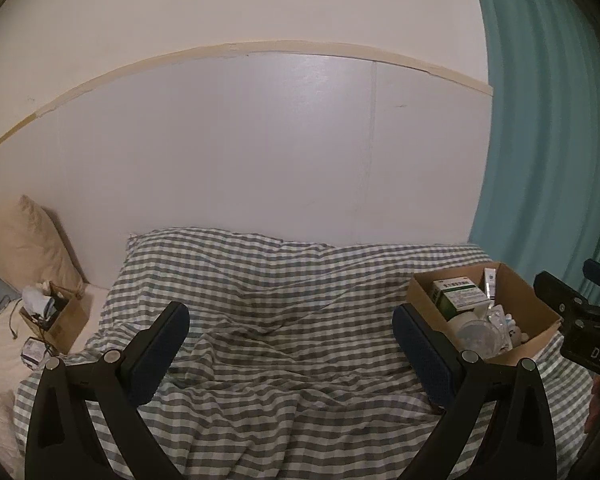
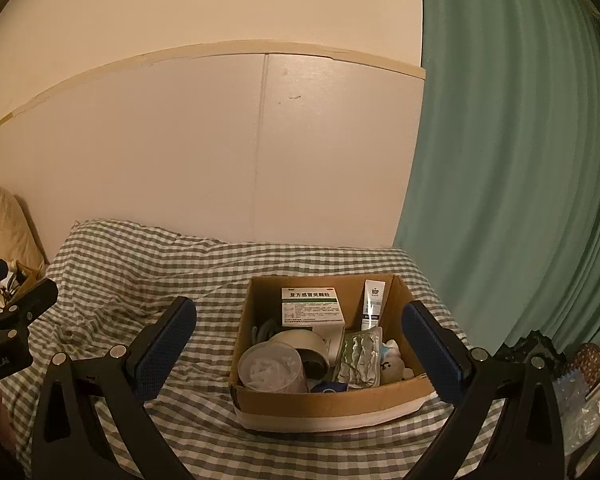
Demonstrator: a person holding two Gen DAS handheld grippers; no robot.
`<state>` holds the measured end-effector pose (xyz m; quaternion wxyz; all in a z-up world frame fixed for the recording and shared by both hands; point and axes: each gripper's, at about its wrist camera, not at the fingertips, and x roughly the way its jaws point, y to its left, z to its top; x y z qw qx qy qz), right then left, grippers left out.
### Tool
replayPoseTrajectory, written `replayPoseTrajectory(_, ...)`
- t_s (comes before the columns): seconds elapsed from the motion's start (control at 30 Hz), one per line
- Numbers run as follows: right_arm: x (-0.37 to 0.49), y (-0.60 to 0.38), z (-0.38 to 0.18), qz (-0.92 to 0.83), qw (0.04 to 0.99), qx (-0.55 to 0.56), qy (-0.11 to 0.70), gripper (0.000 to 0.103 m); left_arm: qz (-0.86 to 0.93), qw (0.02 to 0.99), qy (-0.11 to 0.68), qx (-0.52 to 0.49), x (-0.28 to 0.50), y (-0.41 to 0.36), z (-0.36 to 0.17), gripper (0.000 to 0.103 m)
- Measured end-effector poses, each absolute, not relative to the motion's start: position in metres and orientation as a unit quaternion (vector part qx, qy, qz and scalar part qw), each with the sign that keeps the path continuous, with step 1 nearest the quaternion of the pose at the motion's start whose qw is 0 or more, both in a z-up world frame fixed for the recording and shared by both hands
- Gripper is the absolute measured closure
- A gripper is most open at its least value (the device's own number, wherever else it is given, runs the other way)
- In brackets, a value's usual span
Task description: Organize objects
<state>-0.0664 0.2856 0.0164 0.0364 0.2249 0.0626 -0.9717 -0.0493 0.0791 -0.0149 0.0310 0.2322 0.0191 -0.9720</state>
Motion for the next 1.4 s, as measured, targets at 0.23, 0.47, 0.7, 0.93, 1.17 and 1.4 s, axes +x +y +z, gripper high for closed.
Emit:
replayPoseTrajectory(0.23,-0.067,0.285,0.009,-0.97,0.051,0.226,0.072,0.0,-0.972,0.056,0.022,0.229,-0.044,0.074,-0.01,0.0)
replayPoseTrajectory(0.47,-0.068,0.304,0.005,-0.971,0.047,0.232,0.043,0.0,-0.971,0.058,0.016,0.232,-0.051,0.087,-0.009,0.0)
replayPoseTrajectory(0.7,-0.069,0.316,0.015,-0.973,0.028,0.227,0.03,0.0,-0.97,0.045,0.003,0.24,-0.052,0.103,-0.011,0.0)
replayPoseTrajectory(0.93,-0.07,0.308,0.007,-0.971,0.039,0.23,0.047,0.0,-0.971,0.059,0.003,0.233,-0.048,0.101,-0.012,0.0)
replayPoseTrajectory(1.17,-0.069,0.304,0.002,-0.97,0.055,0.234,0.048,0.0,-0.97,0.076,0.008,0.231,-0.045,0.096,-0.012,0.0)
replayPoseTrajectory(1.4,-0.07,0.307,-0.003,-0.968,0.058,0.24,0.049,0.0,-0.969,0.077,0.0,0.234,-0.047,0.103,-0.013,0.0)
